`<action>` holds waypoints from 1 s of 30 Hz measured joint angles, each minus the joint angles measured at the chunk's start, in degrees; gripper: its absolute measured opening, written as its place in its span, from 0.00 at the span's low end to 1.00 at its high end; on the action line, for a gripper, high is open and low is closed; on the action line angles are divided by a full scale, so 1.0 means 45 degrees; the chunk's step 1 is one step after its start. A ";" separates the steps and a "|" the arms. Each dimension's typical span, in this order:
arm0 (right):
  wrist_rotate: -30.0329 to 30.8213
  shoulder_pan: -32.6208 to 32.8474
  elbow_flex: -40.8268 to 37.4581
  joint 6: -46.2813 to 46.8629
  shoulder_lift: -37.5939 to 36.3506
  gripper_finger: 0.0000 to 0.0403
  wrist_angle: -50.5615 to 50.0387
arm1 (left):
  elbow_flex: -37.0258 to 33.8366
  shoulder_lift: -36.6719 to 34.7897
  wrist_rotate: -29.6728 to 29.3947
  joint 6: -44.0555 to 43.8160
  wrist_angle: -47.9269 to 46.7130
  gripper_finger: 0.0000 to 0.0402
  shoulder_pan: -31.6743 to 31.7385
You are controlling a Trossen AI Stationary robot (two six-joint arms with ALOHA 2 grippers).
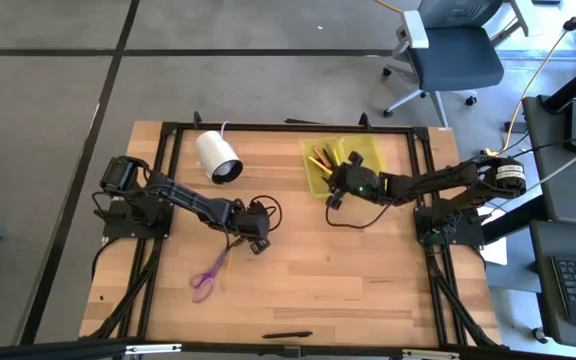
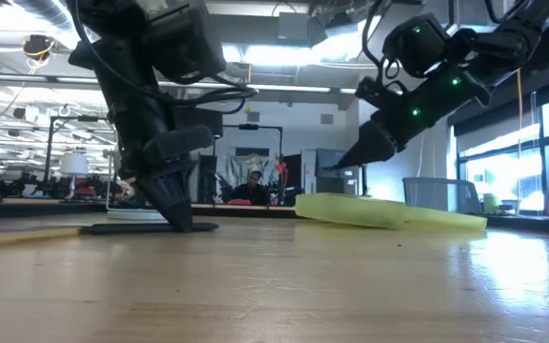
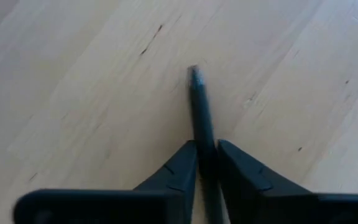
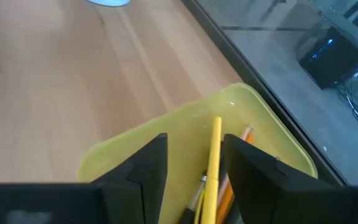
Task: Pick & place school supplies into a supply box
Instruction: Put the black pen into the yellow supply box
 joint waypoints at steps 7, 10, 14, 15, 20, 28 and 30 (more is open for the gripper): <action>-0.0395 0.0695 0.0000 0.0079 0.0000 0.40 0.0123 | 0.0055 -0.0019 -0.0077 0.0113 -0.0094 0.03 -0.0010; -0.2483 0.1250 0.0000 0.0133 0.0000 0.40 0.0364 | 0.0348 0.0015 -0.0048 0.0609 -0.0310 0.04 -0.0005; -0.5957 0.2010 0.0005 0.0765 0.0000 0.40 0.0585 | 0.0863 0.0058 -0.0051 0.1520 -0.0498 0.04 -0.0005; -0.6460 0.2181 0.0005 0.0777 0.0000 0.40 0.0579 | 0.0985 0.0083 -0.0007 0.1726 -0.0528 0.04 -0.0005; -0.6931 0.2983 0.0005 0.0753 0.0000 0.40 0.0583 | 0.1562 0.0092 0.0324 0.2341 -0.0266 0.04 -0.0026; -0.6901 0.3379 0.0005 0.0893 0.0000 0.40 0.0866 | 0.3065 -0.0015 0.0456 0.3896 -0.0163 0.04 -0.0019; -0.6895 0.3378 0.0005 0.1079 0.0000 0.40 0.0856 | 0.3478 -0.0033 0.0409 0.4620 -0.0135 0.04 -0.0015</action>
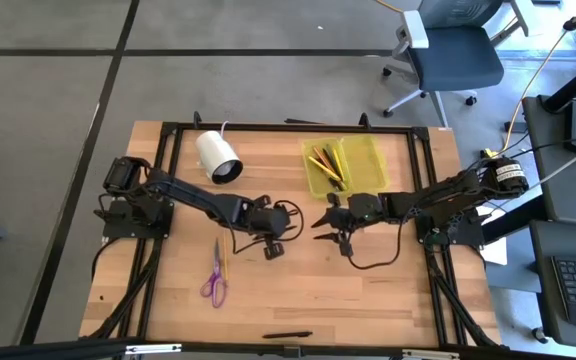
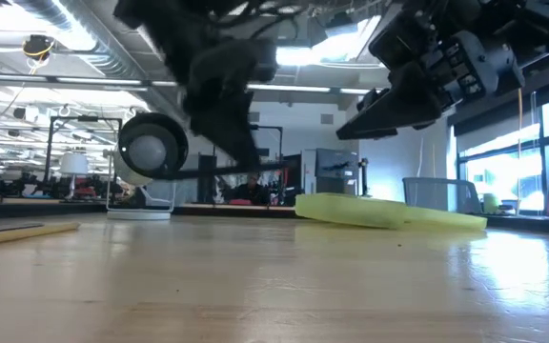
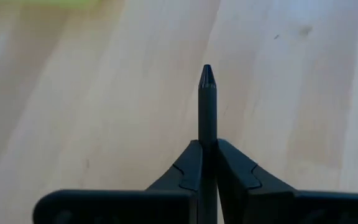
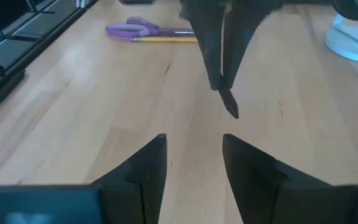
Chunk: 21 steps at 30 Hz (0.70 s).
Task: Pick & place school supplies into a supply box
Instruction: Put the black pen into the yellow supply box
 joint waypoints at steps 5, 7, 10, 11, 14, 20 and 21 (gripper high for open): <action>0.1297 0.0001 0.0000 0.0613 0.0005 0.40 -0.0224 | 0.0669 -0.0246 -0.0265 0.1331 -0.0132 0.04 -0.0099; 0.2003 -0.0004 0.0000 0.0625 0.0005 0.40 -0.0411 | 0.0699 -0.0585 -0.0835 0.1722 -0.0192 0.04 -0.0186; 0.2693 -0.0013 -0.0020 0.0261 0.0005 0.40 -0.0811 | 0.0694 -0.1388 -0.2038 0.1926 -0.0627 0.04 -0.0300; 0.2699 -0.0013 -0.0113 0.0027 0.0010 0.40 -0.0685 | 0.0617 -0.1722 -0.2438 0.1980 -0.0500 0.04 -0.0354; 0.2386 -0.0023 -0.0784 -0.0672 0.0019 0.40 0.1346 | 0.0000 -0.2735 -0.2915 0.2549 0.1072 0.04 -0.0483; 0.2241 -0.0018 -0.2264 -0.0733 0.0337 0.40 0.7291 | -0.2070 -0.3794 -0.1492 0.4109 0.6895 0.04 -0.0509; 0.2227 -0.0002 -0.2377 -0.0729 0.0317 0.40 0.7817 | -0.2385 -0.3794 -0.1025 0.4363 0.7829 0.04 -0.0477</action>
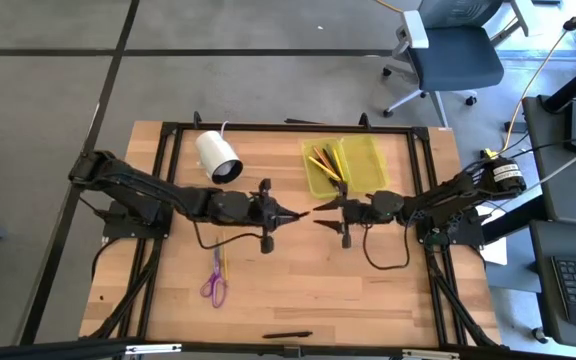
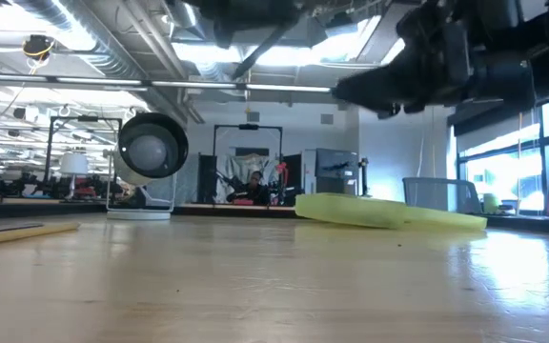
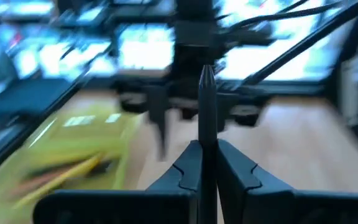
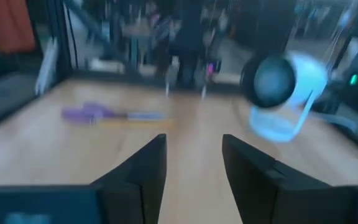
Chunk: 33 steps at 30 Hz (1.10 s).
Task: Pick & place school supplies into a supply box
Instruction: Put the black pen into the yellow supply box
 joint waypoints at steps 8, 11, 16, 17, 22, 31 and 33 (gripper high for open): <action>-0.1355 0.0331 0.0692 -0.0072 -0.0006 0.40 0.0509 | -0.0840 0.0779 0.1648 0.1246 0.3949 0.04 0.0347; -0.1276 0.0372 0.1116 0.0078 -0.0004 0.40 0.0464 | -0.0841 0.1020 0.1953 0.1444 0.4581 0.04 0.0419; -0.1260 0.0368 0.1617 0.0028 -0.0006 0.40 0.0170 | -0.0841 0.1117 0.1971 0.1727 0.5090 0.04 0.0564; -0.1258 0.0371 0.1707 0.0031 -0.0006 0.40 0.0181 | -0.0841 0.1122 0.2093 0.1725 0.5162 0.04 0.0579; -0.1242 0.0367 0.2305 0.0062 -0.0006 0.40 -0.0507 | -0.0841 0.1127 0.2214 0.2037 0.5487 0.05 0.0579; -0.1315 0.0382 0.3739 0.0002 0.0001 0.40 -0.2758 | -0.0841 0.1127 0.2140 0.2392 0.5827 0.05 0.0579; -0.1319 0.0382 0.3876 0.0024 0.0135 0.40 -0.2873 | -0.0841 0.1127 0.2140 0.2397 0.5837 0.05 0.0579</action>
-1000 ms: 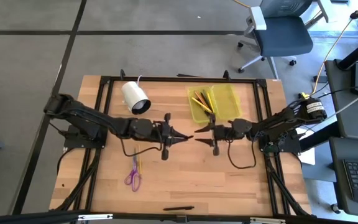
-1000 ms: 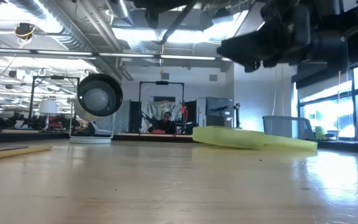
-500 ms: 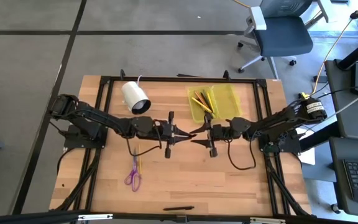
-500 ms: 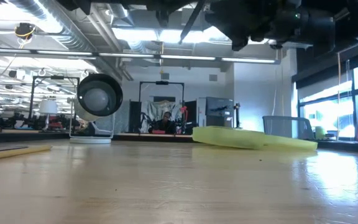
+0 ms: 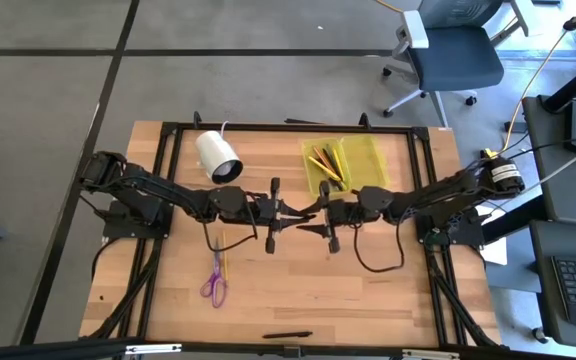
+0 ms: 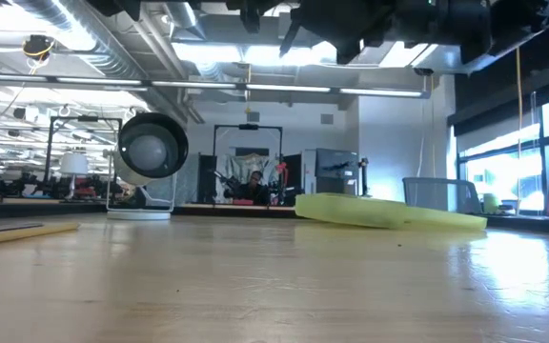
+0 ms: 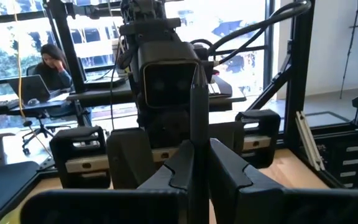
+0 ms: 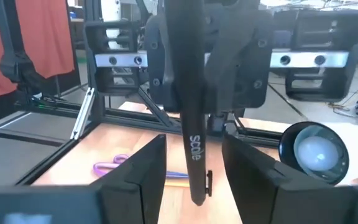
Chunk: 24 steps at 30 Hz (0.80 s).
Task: Pick & place school supplies into a supply box
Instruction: Put the black pen into the yellow supply box
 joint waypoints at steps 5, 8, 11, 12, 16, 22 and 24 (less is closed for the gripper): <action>-0.0010 0.0000 0.0070 -0.0019 0.0332 0.30 -0.0015 | 0.0000 0.0000 0.0000 0.0024 0.0010 0.05 0.0000; -0.0020 -0.0008 0.0070 -0.0052 0.0418 0.19 -0.0024 | 0.0000 0.0000 -0.0021 0.0227 -0.0077 0.05 0.0000; 0.0018 0.0000 0.0070 -0.0159 0.0418 0.10 -0.0001 | 0.0000 0.0000 -0.0029 0.0293 -0.0088 0.06 0.0010; -0.0004 0.0000 0.0070 -0.0142 0.0418 0.10 -0.0015 | 0.0000 0.0000 -0.0086 0.0328 -0.0131 0.06 0.0010; 0.0053 0.0000 0.0070 0.0434 0.0418 0.10 -0.0380 | 0.0005 -0.0012 -0.0048 0.0886 -0.0568 0.15 0.0010; 0.0802 -0.0048 0.0070 0.0940 0.0371 0.10 -0.2173 | 0.0010 -0.0751 -0.1628 0.1038 -0.2832 0.30 -0.0007; 0.1576 -0.0126 0.0070 0.1081 0.0212 0.10 -0.3115 | 0.0015 -0.1042 -0.2356 0.0949 -0.3925 0.33 -0.0005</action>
